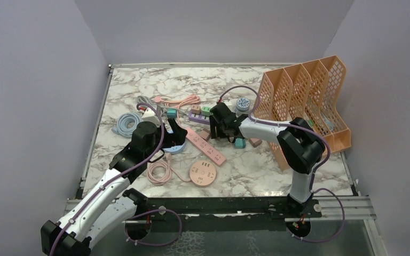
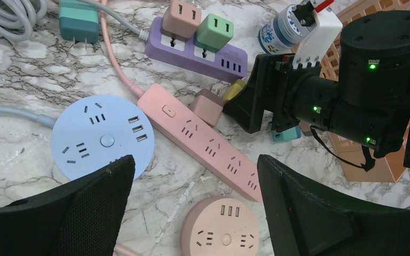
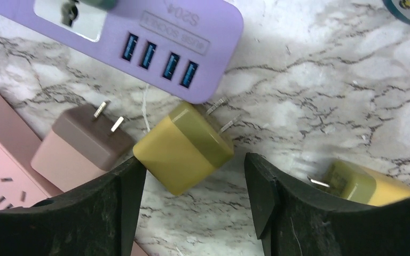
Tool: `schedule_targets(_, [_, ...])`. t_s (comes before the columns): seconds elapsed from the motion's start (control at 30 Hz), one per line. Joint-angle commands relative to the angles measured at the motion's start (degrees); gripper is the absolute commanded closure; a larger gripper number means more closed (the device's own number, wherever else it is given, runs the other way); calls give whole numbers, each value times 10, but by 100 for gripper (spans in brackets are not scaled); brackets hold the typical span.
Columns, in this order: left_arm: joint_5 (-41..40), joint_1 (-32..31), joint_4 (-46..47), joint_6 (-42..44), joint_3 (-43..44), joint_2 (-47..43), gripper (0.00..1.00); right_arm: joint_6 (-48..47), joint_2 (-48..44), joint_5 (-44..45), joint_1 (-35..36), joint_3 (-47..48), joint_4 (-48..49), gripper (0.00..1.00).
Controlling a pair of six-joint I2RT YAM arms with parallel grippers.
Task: Insert the plug
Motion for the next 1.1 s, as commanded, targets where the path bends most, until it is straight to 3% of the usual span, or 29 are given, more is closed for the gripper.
schedule_targets(0.0, [-8, 1, 15, -5, -7, -5, 13, 8, 27, 16, -1, 21, -5, 34])
schedule_targets(0.23, [-4, 1, 10, -9, -11, -8, 13, 13, 41, 20, -1, 26, 6, 37])
schedule_targets(0.43, [1, 1, 8, -12, -17, -13, 13, 0, 18, 28, -2, 7, 16, 56])
schedule_targets(0.63, [10, 1, 5, -24, -19, 0, 13, -10, -38, -5, -2, -21, 25, 60])
schedule_targets(0.87, [50, 1, 18, -59, -12, 35, 12, -71, -135, -187, -10, -73, 71, 60])
schedule_targets(1.07, [125, 2, 33, -148, 9, 65, 12, -206, -209, -401, -13, -120, 146, 60])
